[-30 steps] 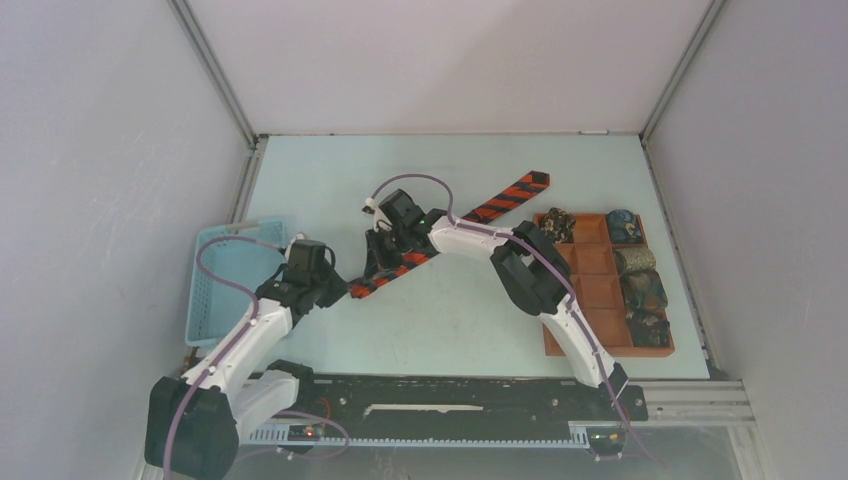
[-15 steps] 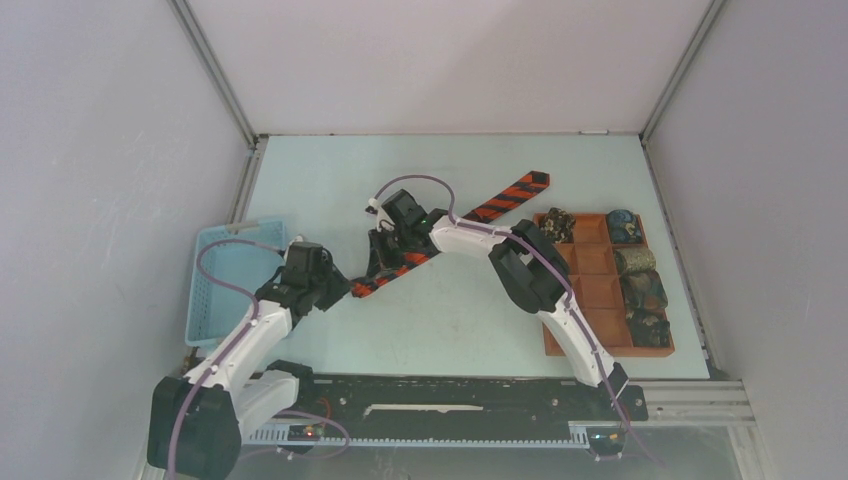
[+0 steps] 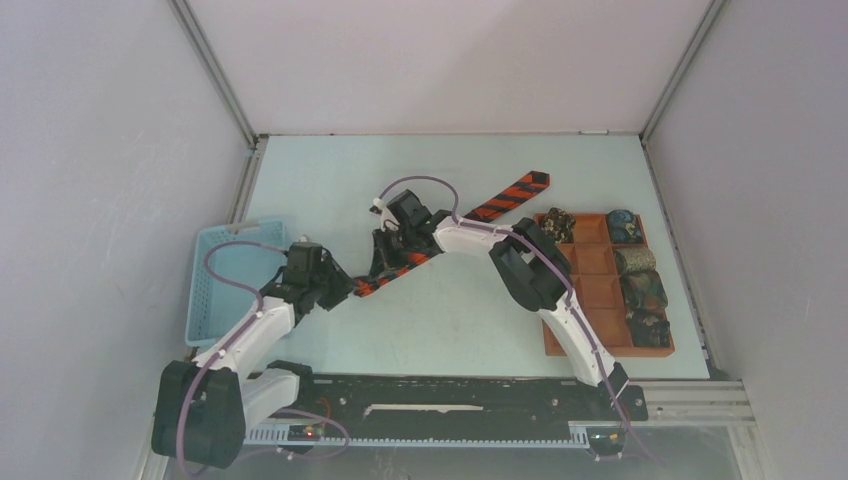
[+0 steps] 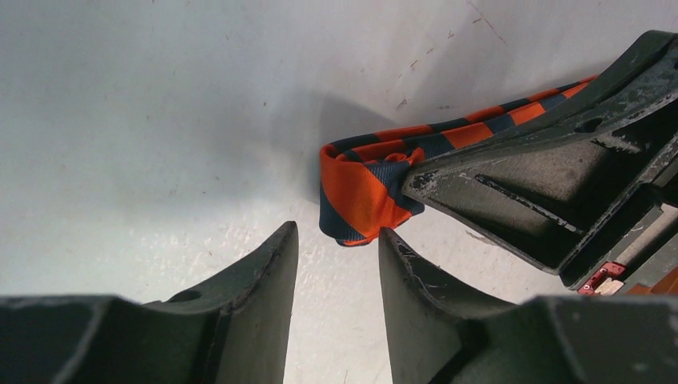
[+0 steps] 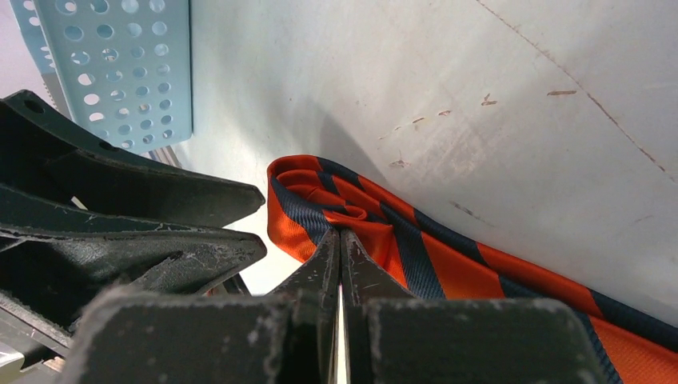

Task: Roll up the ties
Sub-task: Roll the tie at the center of the board.

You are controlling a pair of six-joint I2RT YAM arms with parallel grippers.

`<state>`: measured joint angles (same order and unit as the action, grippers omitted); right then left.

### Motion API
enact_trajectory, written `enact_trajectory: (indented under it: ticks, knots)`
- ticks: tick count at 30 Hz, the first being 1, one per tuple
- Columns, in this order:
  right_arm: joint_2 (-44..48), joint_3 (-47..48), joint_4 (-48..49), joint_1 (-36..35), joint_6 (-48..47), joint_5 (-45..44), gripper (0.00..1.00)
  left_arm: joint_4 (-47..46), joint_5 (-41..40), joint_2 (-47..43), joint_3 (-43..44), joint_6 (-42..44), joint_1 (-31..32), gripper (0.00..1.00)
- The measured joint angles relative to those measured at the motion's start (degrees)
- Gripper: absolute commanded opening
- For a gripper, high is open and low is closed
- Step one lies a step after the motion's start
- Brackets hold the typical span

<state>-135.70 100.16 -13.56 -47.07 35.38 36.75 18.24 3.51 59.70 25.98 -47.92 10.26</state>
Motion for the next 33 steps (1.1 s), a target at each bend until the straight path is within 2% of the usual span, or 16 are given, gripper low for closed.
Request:
enact_trajectory:
  ticks: [33]
  knots:
    - [0.0,-2.95,4.79,0.81,0.09,1.95,0.0,-7.06,3.43,7.32,-0.92,-0.11,-0.7,0.45]
